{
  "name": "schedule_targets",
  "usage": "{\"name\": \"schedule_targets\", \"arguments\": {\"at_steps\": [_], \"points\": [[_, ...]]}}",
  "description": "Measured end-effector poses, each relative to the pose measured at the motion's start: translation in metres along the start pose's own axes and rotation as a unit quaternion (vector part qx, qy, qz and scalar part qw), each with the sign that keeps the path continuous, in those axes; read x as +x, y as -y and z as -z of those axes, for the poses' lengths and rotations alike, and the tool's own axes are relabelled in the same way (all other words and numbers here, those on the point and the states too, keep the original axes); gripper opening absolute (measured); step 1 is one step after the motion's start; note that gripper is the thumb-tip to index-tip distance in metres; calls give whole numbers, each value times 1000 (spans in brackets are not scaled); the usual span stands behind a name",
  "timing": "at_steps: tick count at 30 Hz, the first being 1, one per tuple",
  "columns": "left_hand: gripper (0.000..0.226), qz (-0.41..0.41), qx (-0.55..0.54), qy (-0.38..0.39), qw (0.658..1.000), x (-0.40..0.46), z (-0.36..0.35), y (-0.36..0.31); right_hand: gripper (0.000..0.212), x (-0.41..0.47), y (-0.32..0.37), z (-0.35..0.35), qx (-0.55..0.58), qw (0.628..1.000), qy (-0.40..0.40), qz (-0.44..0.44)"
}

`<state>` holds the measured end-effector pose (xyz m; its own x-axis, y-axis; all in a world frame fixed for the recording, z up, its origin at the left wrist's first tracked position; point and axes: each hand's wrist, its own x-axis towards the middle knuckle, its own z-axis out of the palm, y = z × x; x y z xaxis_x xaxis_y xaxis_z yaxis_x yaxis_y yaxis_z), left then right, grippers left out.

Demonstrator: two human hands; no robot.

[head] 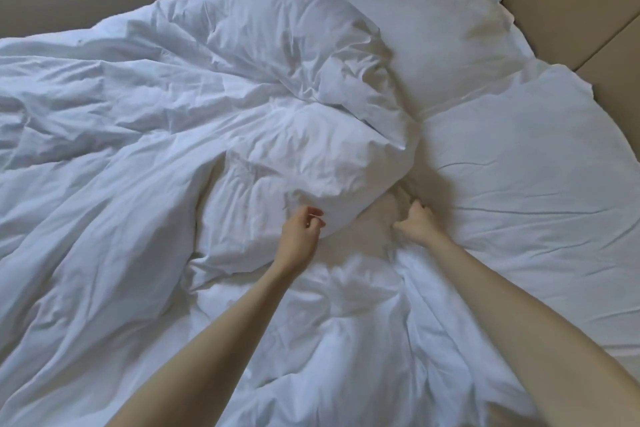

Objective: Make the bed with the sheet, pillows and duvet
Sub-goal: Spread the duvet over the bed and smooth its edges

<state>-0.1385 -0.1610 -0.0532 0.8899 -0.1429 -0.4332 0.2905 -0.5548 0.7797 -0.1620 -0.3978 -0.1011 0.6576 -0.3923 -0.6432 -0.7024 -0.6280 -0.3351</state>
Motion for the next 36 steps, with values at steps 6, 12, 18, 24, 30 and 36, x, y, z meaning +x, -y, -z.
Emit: {"name": "schedule_targets", "arguments": {"at_steps": [6, 12, 18, 24, 30, 36], "points": [[24, 14, 8, -34, 999, 8, -8, 10, 98, 15, -21, -37, -85, 996, -19, -36], [26, 5, 15, -54, 998, -2, -9, 11, 53, 5, -24, -45, -277, 959, -37, -54], [27, -3, 17, -59, 998, -18, -15, 8, 26, -6, -38, -42, -98, 994, -47, 33], [26, -10, 16, -59, 998, -45, -10, -3, 28, -58, -25, -3, 117, 985, -41, 123], [27, -51, 19, -11, 998, -70, 8, -39, 24, -148, -19, 31, 147, 965, -85, 197], [74, -144, 95, 300, 938, -118, 22, -72, 15, -250, -4, 76, 233, 907, -131, 325]]}}
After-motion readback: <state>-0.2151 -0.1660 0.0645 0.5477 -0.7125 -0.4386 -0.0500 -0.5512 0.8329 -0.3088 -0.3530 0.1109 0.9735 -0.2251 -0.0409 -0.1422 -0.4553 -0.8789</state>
